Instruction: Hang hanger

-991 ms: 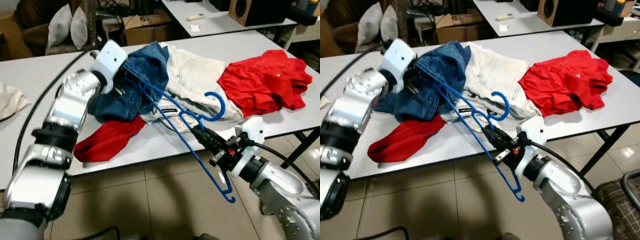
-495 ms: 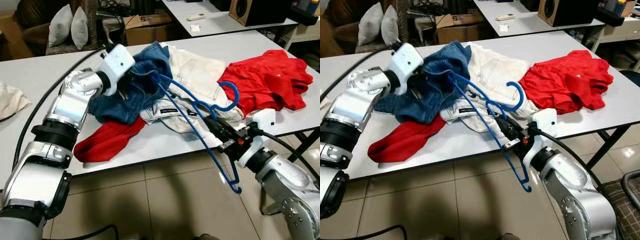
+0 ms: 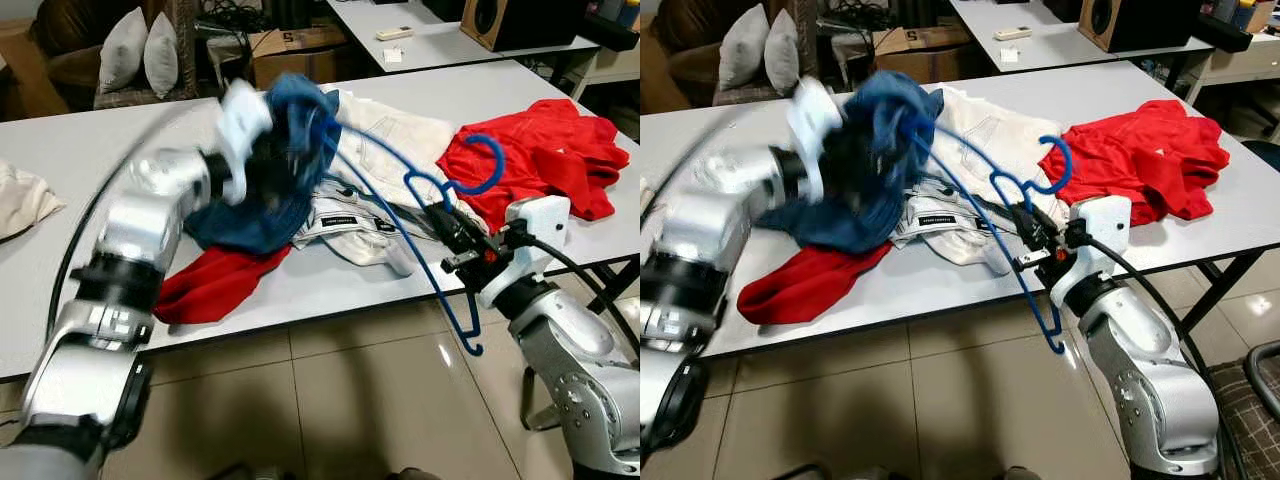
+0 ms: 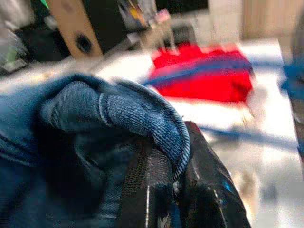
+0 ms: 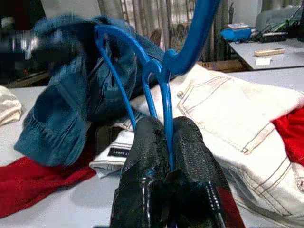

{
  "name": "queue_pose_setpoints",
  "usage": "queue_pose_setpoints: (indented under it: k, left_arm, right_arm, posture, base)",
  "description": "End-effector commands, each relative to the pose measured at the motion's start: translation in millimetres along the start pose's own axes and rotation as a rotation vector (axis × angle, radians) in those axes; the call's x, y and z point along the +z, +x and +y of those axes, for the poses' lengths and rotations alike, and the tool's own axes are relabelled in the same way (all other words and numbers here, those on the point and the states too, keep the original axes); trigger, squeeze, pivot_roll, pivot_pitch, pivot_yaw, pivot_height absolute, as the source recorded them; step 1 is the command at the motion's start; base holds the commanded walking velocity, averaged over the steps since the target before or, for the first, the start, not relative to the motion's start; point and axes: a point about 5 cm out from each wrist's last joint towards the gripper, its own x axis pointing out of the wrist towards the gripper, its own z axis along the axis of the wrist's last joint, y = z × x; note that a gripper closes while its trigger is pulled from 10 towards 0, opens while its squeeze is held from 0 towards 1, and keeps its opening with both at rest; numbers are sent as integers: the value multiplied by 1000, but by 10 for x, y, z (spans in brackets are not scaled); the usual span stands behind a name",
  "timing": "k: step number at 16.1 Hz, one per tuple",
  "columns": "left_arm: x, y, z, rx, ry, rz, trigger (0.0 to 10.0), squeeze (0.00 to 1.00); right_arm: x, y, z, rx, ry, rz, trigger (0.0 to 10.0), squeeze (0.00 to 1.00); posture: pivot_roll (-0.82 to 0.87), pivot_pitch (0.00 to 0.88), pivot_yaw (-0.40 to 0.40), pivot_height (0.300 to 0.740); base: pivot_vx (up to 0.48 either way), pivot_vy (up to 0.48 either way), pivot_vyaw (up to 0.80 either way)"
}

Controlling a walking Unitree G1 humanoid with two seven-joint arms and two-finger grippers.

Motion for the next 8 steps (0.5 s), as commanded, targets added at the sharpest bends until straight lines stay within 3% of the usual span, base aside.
queue_pose_setpoints:
  k: [1, 3, 6, 7, 8]
  left_arm:
    - [144, -20, 107, 66, -6, -54, 0, 0]
    - [4, -62, 168, 132, 64, 49, 0, 0]
    - [-187, -162, 183, 203, 33, 134, 0, 0]
    - [-249, -211, 221, 275, -65, 118, 0, 0]
    - [-349, -282, 255, 365, -216, 62, 0, 0]
  right_arm:
    - [61, 14, -18, -13, -21, -29, 10000, 0]
    - [28, 13, 19, 0, -24, -19, 10000, 0]
    - [39, -11, 44, 5, -9, -37, 10000, 0]
    - [88, -51, 80, 46, 27, -77, 10000, 0]
    - [147, -156, 186, 171, 98, -119, 10000, 0]
  posture:
    - [-109, 0, 88, 740]
    - [-111, 0, 92, 740]
    - [-115, 0, 106, 740]
    - [-114, 0, 111, 740]
    - [-115, 0, 121, 740]
  base:
    - [0, 0, 0]
    - [0, 0, 0]
    - [0, 0, 0]
    - [0, 0, 0]
    - [0, 0, 0]
